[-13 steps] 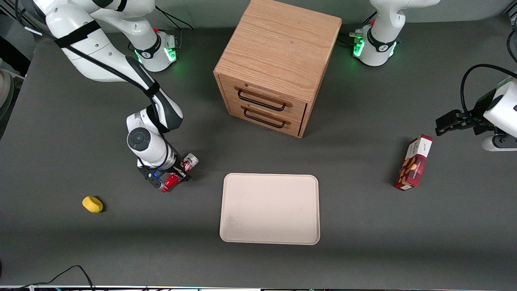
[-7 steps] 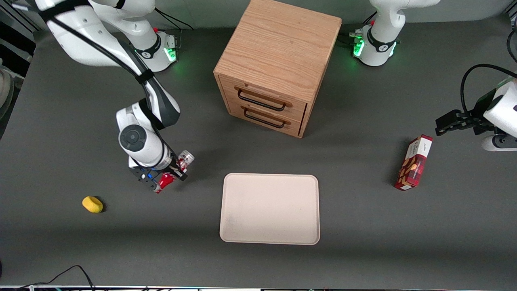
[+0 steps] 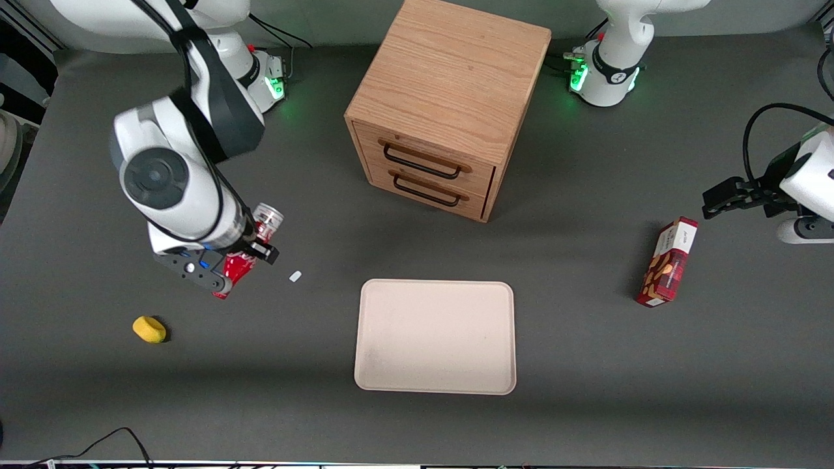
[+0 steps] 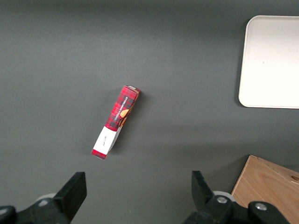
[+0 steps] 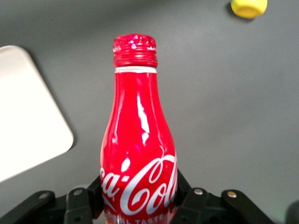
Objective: Place coke bottle on tray
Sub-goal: 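Lift the bottle upright and carry it toward the cream tray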
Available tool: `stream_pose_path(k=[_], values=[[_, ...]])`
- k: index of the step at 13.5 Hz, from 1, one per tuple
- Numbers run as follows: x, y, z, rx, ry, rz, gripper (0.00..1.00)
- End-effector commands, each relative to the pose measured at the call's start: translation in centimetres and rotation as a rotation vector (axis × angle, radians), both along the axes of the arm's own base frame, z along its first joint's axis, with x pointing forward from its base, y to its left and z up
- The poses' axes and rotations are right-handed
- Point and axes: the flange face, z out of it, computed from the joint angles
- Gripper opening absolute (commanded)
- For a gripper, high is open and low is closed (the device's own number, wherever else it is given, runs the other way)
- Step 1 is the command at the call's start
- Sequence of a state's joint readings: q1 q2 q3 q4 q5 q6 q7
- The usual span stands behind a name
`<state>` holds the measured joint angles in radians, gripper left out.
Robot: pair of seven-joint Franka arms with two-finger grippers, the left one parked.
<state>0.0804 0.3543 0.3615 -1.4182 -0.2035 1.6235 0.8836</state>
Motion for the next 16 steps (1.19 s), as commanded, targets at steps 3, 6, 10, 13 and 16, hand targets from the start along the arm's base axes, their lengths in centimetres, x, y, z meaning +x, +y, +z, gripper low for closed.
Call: stream_pose_path(k=[3,6,10,13,16], values=[[2.1,6.6,-0.6,0.155,0.035,0.189,0.00],[4.2,10.0,-4.8,0.245,0.018,0.260,0.00],[6.2,12.0,-12.6,0.307,0.003,0.372,0.00],[7.1,13.0,-17.3,0.322,-0.035,0.411,0.00],[8.1,13.2,-22.6,0.284,-0.091,0.475,0.00]])
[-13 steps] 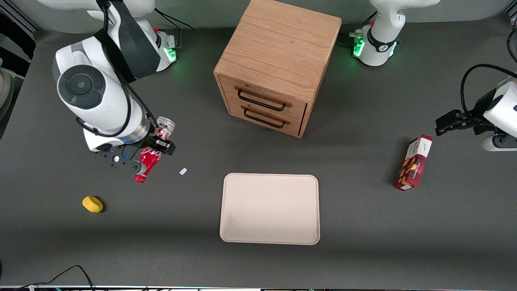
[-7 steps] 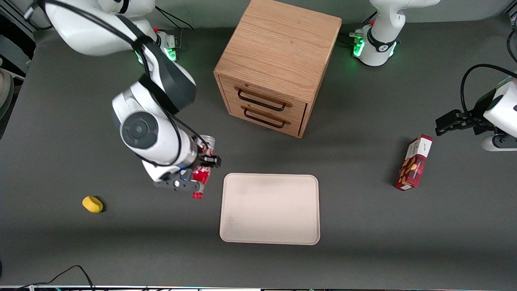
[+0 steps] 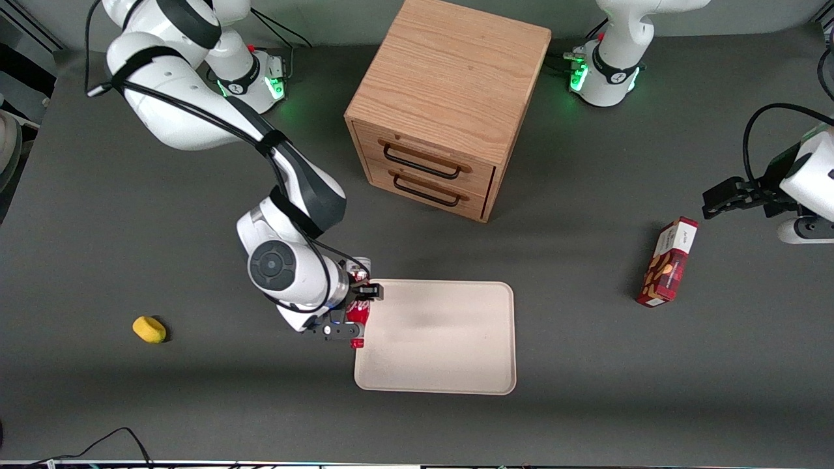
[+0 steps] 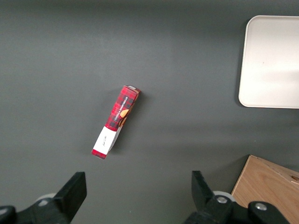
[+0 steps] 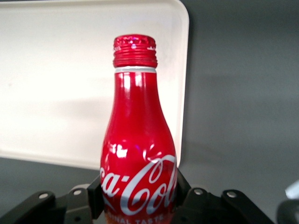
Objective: Place coke bottle on tray
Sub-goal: 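Lower the upright bottle onto the tray near its rim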
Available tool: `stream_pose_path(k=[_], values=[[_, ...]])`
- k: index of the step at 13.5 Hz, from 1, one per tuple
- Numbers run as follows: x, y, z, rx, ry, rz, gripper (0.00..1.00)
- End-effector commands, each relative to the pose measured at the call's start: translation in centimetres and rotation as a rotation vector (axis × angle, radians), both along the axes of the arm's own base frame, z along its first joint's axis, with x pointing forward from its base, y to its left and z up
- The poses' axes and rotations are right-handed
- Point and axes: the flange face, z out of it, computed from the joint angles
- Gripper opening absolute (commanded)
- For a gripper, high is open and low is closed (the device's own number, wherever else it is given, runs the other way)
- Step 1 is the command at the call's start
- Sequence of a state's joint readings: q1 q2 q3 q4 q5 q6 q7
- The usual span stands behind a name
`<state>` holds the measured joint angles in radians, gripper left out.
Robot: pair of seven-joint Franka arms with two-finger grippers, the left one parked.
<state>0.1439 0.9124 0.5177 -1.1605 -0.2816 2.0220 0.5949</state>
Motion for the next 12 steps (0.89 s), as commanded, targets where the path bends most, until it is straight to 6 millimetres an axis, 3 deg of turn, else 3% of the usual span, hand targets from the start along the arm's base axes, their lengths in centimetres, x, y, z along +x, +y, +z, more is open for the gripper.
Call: stream_pose_path(k=[1,5,12], values=[[1.5,0.1,-3.6,-0.012,-0.065,0.052,0.00],[3.6,-1.6,-6.9,-0.007,-0.112,0.024,0.00],[3.5,1.0,-8.8,0.024,-0.133,0.019,0.00]])
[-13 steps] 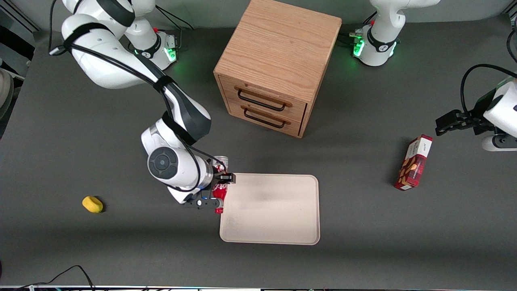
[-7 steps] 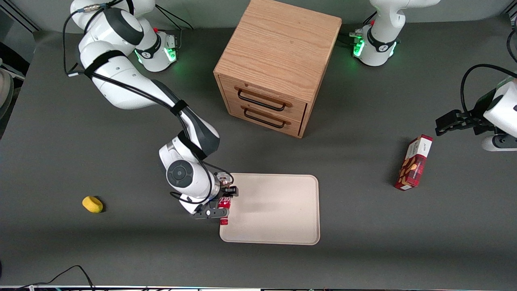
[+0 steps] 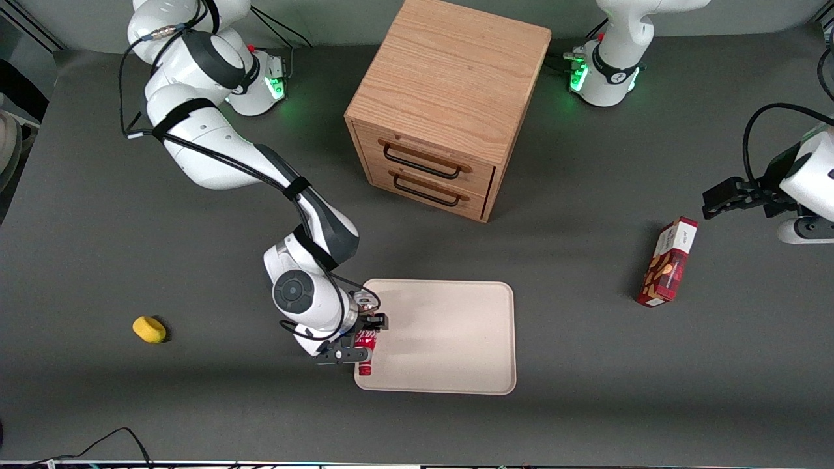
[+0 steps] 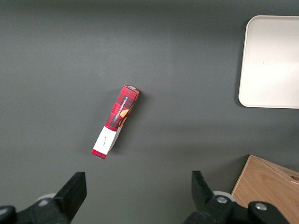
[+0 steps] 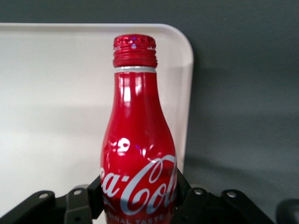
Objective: Place coke bottle on tray
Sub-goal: 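Lower the upright bottle onto the tray near its rim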
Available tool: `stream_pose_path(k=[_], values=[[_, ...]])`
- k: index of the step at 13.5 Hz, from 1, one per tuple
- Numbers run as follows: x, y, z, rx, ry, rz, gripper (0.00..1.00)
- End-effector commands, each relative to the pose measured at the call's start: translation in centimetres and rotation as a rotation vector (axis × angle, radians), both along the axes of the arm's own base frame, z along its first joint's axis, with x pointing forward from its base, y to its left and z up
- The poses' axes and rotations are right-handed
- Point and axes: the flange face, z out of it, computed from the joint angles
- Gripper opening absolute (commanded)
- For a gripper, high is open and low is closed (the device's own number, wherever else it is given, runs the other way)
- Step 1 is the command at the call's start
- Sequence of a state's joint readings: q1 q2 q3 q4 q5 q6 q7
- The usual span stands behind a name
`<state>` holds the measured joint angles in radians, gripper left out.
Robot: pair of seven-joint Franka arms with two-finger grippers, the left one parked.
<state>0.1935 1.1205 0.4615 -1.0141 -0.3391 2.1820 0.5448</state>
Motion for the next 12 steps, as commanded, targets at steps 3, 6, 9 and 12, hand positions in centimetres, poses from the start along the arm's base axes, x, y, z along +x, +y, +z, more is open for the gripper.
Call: stream_pose_path(k=[3,6,9,12], values=[[0.7,0.5,-0.6,-0.008,-0.041,-0.004,0.00],[0.7,0.6,-1.0,-0.001,-0.046,-0.016,0.00],[0.3,1.3,-1.8,0.004,-0.042,-0.029,0.00],[0.3,1.3,-2.0,0.006,-0.042,-0.032,0.00]])
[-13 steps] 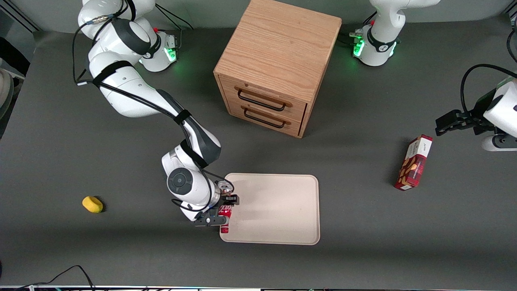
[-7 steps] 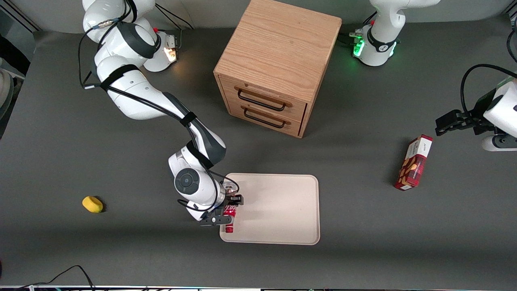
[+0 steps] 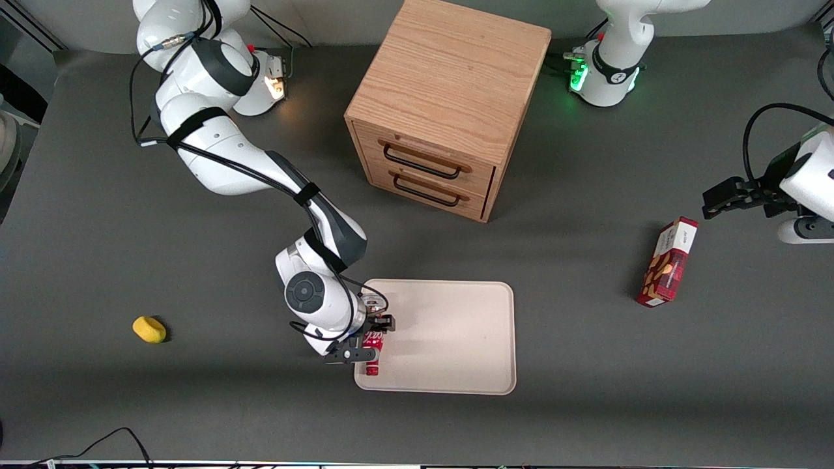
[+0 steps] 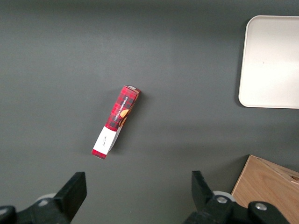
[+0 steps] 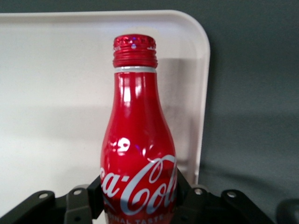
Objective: Place coke bottle on tray
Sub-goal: 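Lower the upright bottle onto the tray near its rim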
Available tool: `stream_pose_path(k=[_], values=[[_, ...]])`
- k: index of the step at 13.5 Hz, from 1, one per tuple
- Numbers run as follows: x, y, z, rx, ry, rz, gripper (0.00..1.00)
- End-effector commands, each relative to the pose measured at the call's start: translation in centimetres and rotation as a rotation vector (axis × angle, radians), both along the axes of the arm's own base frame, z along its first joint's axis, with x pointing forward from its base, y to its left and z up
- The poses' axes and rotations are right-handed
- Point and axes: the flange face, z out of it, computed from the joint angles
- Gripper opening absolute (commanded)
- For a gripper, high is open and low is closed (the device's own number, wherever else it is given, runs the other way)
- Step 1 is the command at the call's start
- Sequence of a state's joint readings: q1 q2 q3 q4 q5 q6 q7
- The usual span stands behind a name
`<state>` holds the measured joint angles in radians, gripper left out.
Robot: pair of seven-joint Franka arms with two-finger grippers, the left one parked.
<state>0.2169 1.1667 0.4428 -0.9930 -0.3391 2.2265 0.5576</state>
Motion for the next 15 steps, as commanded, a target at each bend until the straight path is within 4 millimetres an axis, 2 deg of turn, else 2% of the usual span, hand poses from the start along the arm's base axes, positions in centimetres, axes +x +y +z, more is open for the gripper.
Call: stream_pose_path(k=[1,2,3,13,15], values=[[0.40,0.57,0.15,-0.001,-0.027,-0.023,0.25],[0.51,0.33,0.04,-0.007,-0.028,-0.022,0.94],[0.59,0.14,-0.16,-0.012,-0.032,-0.024,1.00],[0.47,0.31,-0.20,-0.010,-0.033,-0.028,1.00],[0.53,0.40,0.54,-0.008,-0.036,-0.029,1.00]])
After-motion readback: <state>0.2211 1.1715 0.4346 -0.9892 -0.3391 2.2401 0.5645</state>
